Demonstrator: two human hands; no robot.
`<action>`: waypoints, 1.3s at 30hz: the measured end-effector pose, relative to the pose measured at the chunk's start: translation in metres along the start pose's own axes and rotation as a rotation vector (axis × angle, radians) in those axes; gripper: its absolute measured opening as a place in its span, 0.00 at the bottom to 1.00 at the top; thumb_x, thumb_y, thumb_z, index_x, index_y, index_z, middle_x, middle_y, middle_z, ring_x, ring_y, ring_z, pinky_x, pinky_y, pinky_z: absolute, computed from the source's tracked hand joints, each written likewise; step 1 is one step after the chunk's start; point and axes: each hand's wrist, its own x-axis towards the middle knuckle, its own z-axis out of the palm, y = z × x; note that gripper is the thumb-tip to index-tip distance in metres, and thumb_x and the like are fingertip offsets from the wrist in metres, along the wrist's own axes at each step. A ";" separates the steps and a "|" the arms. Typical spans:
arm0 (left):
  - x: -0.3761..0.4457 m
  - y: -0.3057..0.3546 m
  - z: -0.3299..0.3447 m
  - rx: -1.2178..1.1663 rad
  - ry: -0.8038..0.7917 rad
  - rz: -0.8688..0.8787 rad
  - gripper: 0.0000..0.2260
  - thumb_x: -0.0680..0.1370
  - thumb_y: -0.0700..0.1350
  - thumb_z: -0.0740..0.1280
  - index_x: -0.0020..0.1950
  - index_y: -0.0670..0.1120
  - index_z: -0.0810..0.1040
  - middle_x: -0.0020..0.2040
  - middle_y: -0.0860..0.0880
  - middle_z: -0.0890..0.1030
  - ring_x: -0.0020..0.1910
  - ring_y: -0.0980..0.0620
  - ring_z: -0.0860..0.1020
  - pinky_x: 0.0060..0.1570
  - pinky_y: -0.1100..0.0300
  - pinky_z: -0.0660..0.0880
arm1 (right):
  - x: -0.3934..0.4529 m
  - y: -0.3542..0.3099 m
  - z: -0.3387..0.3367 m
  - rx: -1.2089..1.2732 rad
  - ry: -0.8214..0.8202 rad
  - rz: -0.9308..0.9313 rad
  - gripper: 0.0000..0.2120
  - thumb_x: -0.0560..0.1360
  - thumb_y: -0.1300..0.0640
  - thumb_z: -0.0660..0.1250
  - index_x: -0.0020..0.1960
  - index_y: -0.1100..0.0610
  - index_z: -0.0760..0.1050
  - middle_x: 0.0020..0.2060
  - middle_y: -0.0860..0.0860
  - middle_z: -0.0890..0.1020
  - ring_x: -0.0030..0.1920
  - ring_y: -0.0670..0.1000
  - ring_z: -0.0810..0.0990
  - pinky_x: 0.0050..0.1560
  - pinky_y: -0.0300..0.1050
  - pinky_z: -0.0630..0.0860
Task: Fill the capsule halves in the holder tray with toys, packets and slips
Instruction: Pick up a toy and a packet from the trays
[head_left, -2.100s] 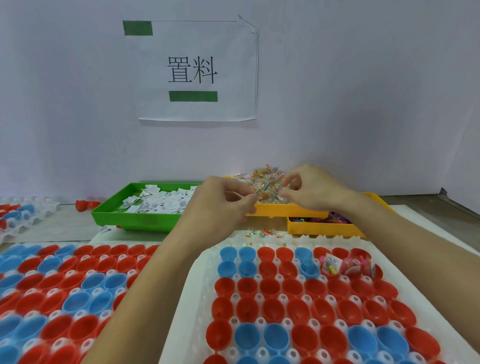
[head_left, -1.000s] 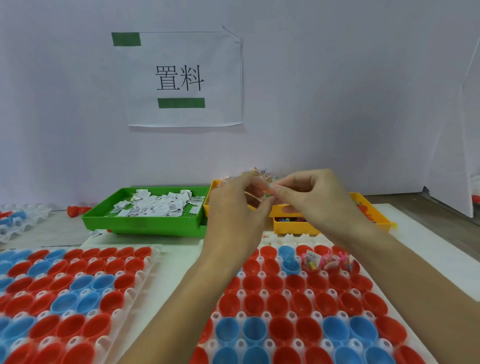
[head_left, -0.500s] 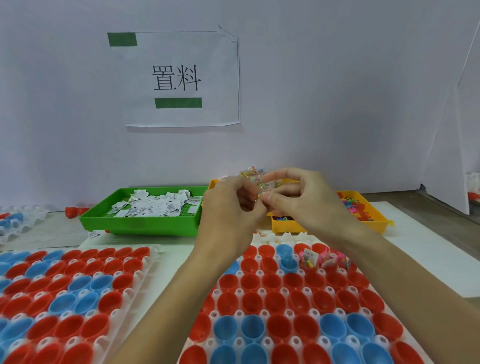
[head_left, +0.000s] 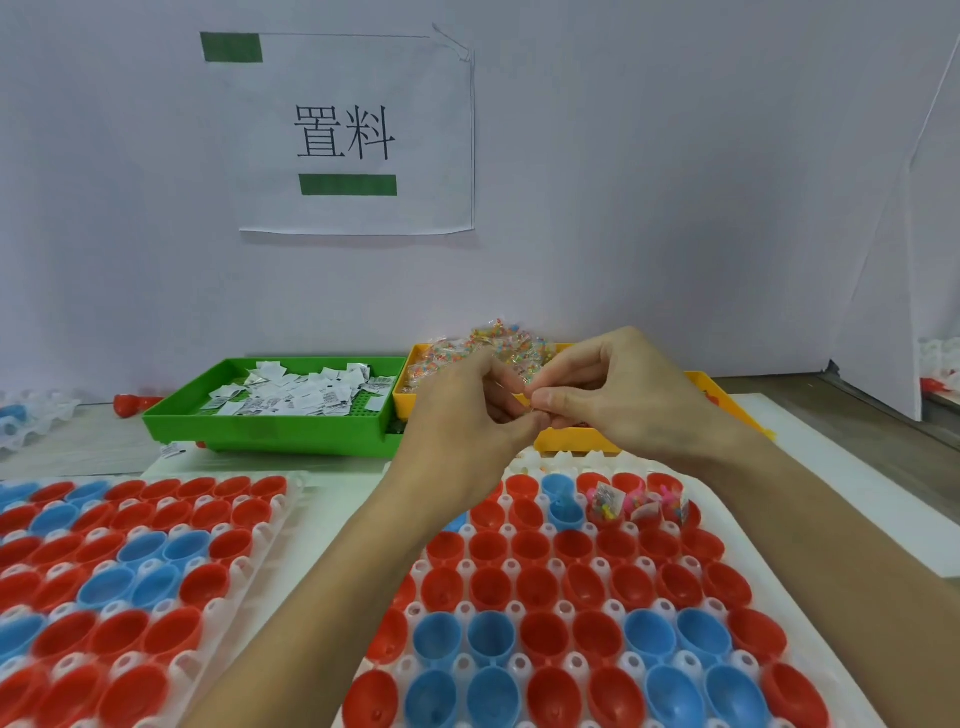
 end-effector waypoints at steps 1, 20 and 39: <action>0.000 0.000 -0.001 0.001 -0.012 -0.008 0.09 0.71 0.44 0.77 0.47 0.46 0.79 0.38 0.50 0.83 0.38 0.52 0.82 0.42 0.58 0.80 | -0.001 0.000 -0.001 0.007 -0.004 -0.016 0.03 0.74 0.64 0.74 0.44 0.58 0.85 0.36 0.51 0.87 0.40 0.48 0.86 0.41 0.35 0.80; -0.001 -0.009 0.004 0.076 -0.148 0.010 0.07 0.70 0.43 0.78 0.40 0.45 0.81 0.35 0.47 0.84 0.35 0.49 0.83 0.38 0.54 0.80 | -0.001 0.010 -0.013 -0.140 -0.211 0.052 0.03 0.75 0.64 0.72 0.43 0.59 0.84 0.34 0.54 0.86 0.36 0.49 0.84 0.40 0.38 0.80; 0.017 -0.037 -0.049 0.103 -0.098 -0.071 0.04 0.74 0.49 0.75 0.45 0.53 0.82 0.37 0.52 0.84 0.32 0.55 0.78 0.31 0.62 0.71 | -0.001 0.020 -0.001 -0.606 -0.440 0.088 0.05 0.75 0.63 0.73 0.44 0.54 0.86 0.38 0.47 0.87 0.40 0.42 0.85 0.45 0.38 0.81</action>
